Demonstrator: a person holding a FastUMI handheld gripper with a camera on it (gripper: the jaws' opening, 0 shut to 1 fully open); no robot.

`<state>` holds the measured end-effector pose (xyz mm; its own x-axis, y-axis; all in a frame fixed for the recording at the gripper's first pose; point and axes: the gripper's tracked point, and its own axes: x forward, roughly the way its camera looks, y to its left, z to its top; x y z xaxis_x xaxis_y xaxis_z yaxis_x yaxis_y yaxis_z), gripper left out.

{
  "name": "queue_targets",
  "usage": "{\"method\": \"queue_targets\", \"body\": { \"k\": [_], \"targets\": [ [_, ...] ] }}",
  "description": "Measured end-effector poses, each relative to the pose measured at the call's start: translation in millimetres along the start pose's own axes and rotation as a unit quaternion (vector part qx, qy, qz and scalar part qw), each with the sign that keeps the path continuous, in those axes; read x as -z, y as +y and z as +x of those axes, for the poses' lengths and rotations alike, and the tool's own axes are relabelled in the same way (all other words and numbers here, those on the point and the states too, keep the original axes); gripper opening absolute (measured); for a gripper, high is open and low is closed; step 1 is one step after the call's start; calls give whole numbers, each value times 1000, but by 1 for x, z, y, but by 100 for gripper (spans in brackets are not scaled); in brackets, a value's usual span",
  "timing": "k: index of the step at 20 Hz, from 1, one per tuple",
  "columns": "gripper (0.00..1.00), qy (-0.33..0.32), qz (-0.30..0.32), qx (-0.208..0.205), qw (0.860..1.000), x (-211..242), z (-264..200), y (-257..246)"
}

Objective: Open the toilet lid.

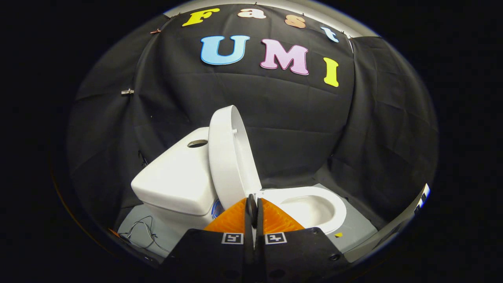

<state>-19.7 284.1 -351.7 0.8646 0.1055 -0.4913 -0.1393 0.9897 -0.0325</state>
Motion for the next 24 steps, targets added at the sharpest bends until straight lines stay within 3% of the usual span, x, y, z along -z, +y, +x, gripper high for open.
{"method": "queue_targets", "body": {
  "k": [6,10,14,17,24],
  "targets": [
    [5,-1,-1,4,1000,-1,-2,1],
    [14,-8,-3,2,1000,-4,2,-1],
    [52,-13,-8,-1,1000,-8,0,-3],
    [99,-17,-8,-14,1000,-12,-3,3],
    [98,-43,-26,-31,998,-35,-24,3]
  ]
}}
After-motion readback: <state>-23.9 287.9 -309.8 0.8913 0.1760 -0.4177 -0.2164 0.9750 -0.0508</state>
